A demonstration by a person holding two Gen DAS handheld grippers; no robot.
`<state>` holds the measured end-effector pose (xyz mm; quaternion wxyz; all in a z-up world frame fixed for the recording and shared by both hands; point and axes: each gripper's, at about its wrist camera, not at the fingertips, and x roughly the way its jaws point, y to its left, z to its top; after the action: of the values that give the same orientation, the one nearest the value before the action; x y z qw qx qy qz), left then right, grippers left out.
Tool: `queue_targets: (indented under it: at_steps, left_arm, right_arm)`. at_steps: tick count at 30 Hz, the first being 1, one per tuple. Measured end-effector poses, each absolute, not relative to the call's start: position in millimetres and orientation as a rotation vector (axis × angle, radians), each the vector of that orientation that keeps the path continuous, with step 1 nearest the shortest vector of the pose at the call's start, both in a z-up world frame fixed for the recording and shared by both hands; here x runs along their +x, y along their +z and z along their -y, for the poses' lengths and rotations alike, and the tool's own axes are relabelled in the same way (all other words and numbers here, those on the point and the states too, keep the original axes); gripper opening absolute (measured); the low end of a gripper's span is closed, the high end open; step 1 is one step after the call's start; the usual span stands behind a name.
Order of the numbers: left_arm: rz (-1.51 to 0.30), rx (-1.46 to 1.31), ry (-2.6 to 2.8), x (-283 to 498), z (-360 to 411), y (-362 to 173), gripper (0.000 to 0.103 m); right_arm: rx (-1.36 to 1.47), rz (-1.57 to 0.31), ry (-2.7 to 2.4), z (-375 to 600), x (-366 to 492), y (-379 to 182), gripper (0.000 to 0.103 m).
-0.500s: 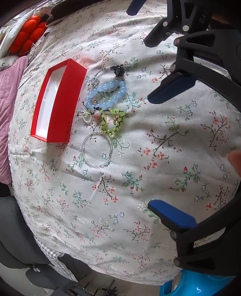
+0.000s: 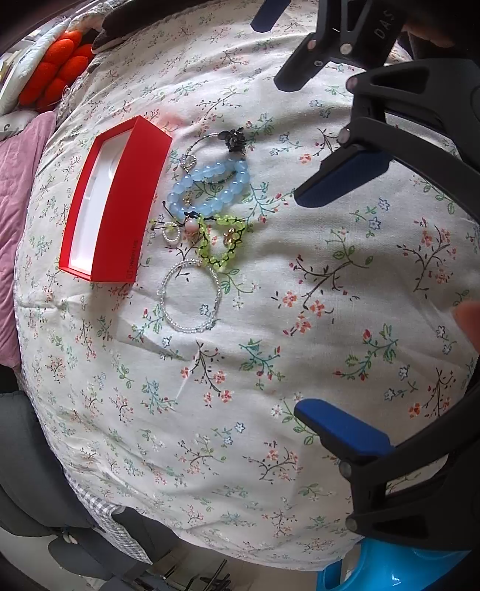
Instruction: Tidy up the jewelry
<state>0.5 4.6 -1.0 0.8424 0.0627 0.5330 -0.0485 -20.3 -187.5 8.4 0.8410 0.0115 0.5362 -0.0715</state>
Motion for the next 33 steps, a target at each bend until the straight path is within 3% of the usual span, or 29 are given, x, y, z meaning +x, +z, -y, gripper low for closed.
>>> queue_targets:
  at_steps: [33]
  left_arm:
    - [-1.128,0.129,-0.109,-0.1,-2.7,-1.0,0.103]
  right_arm:
    - [0.039,-1.14,-0.154,187.0,-19.5,9.9,0.103]
